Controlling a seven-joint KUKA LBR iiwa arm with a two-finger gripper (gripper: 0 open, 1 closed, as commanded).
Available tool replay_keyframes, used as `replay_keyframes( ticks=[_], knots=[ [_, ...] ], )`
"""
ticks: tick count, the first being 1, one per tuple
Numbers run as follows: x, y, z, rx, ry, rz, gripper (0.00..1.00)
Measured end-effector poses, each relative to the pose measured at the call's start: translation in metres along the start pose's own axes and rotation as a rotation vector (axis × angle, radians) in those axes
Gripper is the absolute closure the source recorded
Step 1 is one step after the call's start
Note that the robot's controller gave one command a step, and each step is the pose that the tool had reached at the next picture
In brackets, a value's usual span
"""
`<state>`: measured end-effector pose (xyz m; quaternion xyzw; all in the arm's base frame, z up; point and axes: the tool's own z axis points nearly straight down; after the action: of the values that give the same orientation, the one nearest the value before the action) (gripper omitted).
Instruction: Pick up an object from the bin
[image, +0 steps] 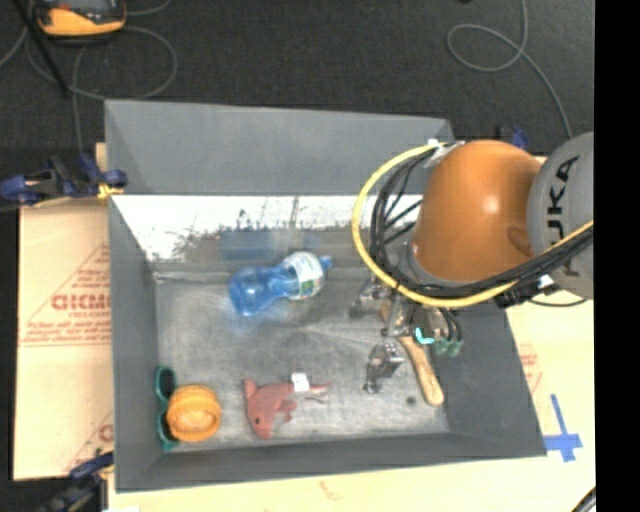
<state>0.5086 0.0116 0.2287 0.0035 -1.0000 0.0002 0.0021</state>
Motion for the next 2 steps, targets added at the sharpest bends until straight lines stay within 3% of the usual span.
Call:
replay_keyframes(
  ticks=[1, 2],
  knots=[
    [-0.002, 0.0, -0.004, 0.0, -0.008, 0.0, 0.0],
    [0.0, 0.005, 0.029, -0.002, -0.011, 0.117, 0.0]
  ],
)
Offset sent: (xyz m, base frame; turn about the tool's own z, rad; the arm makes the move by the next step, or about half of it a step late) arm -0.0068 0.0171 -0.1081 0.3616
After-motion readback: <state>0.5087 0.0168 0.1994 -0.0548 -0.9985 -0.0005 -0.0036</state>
